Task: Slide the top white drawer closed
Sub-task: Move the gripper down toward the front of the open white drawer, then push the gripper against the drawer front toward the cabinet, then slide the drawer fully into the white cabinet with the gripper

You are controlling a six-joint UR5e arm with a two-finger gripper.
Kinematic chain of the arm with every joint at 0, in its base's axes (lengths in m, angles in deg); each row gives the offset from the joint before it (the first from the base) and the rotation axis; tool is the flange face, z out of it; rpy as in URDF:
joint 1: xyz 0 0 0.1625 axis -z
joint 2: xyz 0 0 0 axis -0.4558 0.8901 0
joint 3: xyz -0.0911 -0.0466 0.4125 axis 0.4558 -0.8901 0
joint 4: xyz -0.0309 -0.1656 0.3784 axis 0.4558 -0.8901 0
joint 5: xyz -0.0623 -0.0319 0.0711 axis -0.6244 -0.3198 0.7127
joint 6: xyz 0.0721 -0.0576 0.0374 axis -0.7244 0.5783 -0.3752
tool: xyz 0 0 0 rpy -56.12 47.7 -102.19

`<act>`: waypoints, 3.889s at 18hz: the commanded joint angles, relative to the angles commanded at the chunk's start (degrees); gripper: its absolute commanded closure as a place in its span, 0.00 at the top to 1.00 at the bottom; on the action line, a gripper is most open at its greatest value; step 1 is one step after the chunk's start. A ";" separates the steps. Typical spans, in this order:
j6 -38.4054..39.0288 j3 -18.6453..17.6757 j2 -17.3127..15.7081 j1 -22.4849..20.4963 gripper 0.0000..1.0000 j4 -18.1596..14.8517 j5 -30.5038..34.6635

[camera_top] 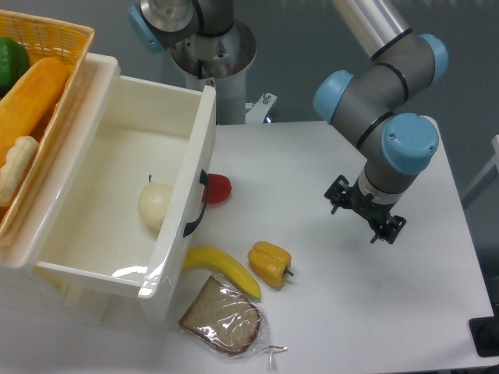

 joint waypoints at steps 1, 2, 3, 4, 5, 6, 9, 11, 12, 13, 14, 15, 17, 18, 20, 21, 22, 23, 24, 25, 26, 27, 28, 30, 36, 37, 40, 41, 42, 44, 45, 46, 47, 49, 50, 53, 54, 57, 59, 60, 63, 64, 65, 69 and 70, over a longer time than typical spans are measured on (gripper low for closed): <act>0.00 -0.09 0.00 0.09 1.00 0.00 0.09; 0.17 -0.09 0.00 0.17 1.00 -0.09 0.09; 0.52 -0.26 -0.35 0.09 1.00 -0.09 -0.09; 0.61 -0.52 -0.79 0.09 1.00 0.00 -0.09; 0.88 -0.87 -1.05 0.35 1.00 0.00 -0.09; 0.88 -1.92 -1.23 0.44 1.00 0.09 -0.26; 1.32 -5.70 -2.54 1.49 1.00 2.20 -0.44; 4.20 -7.72 -3.07 3.59 1.00 1.93 0.52; 5.96 -9.21 -3.86 3.95 1.00 2.02 0.88; 7.45 -9.49 -4.04 4.48 1.00 2.02 0.79; 8.60 -9.49 -4.13 5.61 1.00 2.02 0.88; 9.05 -9.40 -4.30 5.97 1.00 2.02 0.88; 9.23 -8.27 -4.39 7.02 1.00 2.20 0.00; 10.01 -7.83 -4.39 7.81 0.99 2.20 -0.09; 15.35 -6.77 -4.48 8.87 0.73 2.11 -0.87; 19.21 -6.68 -4.48 9.40 0.60 2.11 -1.84; 22.21 -6.68 -4.57 9.67 0.49 2.02 -2.54; 23.89 -6.68 -4.57 10.19 0.35 2.11 -3.24; 24.95 -6.59 -4.66 10.80 0.25 2.11 -3.86; 26.35 -6.07 -4.66 10.90 0.12 2.11 -4.91; 28.11 -5.54 -4.66 10.81 0.02 2.11 -6.84; 29.69 -4.75 -4.57 10.72 0.00 2.02 -9.20; 30.66 -3.96 -4.57 10.72 0.00 1.50 -11.32; 31.64 -3.61 -5.01 10.72 0.00 -1.91 -15.54; 31.99 -2.20 -7.99 9.41 0.00 -13.61 -28.37; 31.90 -2.20 -8.43 9.14 0.00 -15.80 -29.17; 31.82 -2.02 -9.23 9.23 0.00 -20.29 -30.14; 31.82 -1.93 -9.23 9.14 0.00 -21.00 -30.49; 31.82 -1.85 -9.23 9.23 0.00 -21.44 -30.59; 31.82 -1.76 -9.49 9.67 0.00 -21.97 -30.59; 31.82 -1.67 -9.67 9.84 0.00 -22.15 -30.59; 31.90 -1.76 -9.67 10.10 0.00 -22.32 -30.59; 31.90 -1.67 -9.75 10.54 0.00 -22.76 -30.59; 31.90 -1.67 -9.76 10.81 0.00 -22.94 -30.50; 31.90 -1.67 -9.76 10.90 0.00 -23.03 -30.59; 31.90 -1.67 -10.45 11.07 0.00 -23.55 -30.59; 31.90 -1.67 -10.55 11.25 0.00 -23.82 -30.59; 31.90 -1.67 -10.98 11.51 0.00 -24.17 -30.59; 31.90 -1.67 -11.07 12.21 0.00 -24.61 -30.59; 31.90 -1.67 -11.34 12.48 0.00 -24.70 -30.59; 31.99 -1.84 -11.43 13.45 0.00 -24.79 -30.67; 31.99 -1.84 -11.43 13.80 0.00 -24.79 -30.67; 32.08 -1.84 -11.43 14.23 0.00 -24.79 -30.67; 33.48 -1.84 -11.78 15.55 0.00 -24.79 -30.67; 33.75 -1.84 -11.86 15.99 0.00 -24.79 -30.67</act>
